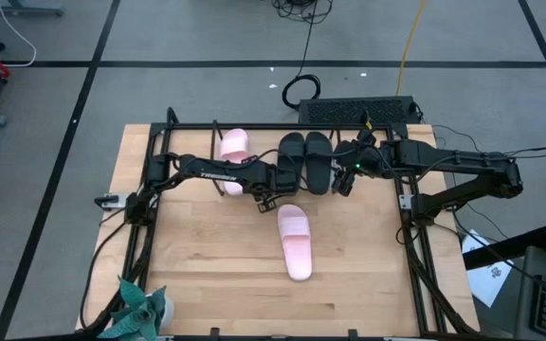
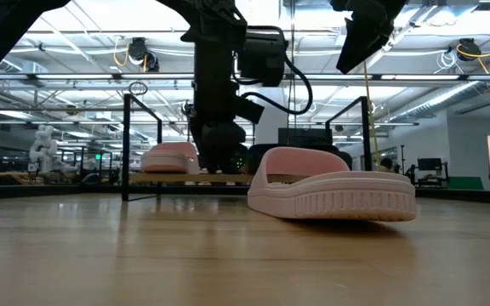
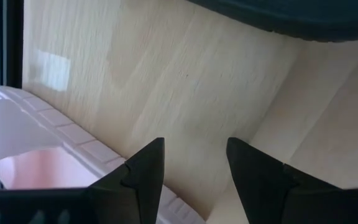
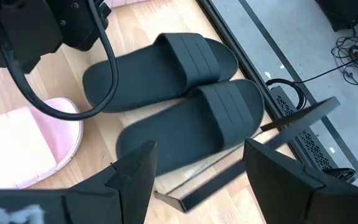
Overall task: Pick and place slides into the shelf
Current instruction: Put the left pink slide on the shelf
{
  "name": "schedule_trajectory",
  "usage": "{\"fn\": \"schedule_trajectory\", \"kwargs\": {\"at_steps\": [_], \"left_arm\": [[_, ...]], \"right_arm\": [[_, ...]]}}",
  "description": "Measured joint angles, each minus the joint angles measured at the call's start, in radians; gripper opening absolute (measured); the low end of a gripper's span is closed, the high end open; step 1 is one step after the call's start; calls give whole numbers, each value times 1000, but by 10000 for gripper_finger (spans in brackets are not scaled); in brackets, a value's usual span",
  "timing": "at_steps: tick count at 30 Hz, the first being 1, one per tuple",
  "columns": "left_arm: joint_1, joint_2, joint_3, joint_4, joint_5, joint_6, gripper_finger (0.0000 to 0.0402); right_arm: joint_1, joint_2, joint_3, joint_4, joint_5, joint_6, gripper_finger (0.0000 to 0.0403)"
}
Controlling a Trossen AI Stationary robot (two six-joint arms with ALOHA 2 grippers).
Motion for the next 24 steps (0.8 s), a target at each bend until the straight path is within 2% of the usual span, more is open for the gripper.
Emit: {"fn": "schedule_trajectory", "kwargs": {"at_steps": [9,19,24], "left_arm": [[0,0,3,-45,26,-30,181],[-5,6,97,-55,121,-48,182],[-7,6,97,-146,75,-69,182]], "right_arm": [[0,0,0,0,1,0,231],[0,0,0,4,2,0,231],[0,0,0,4,1,0,231]]}}
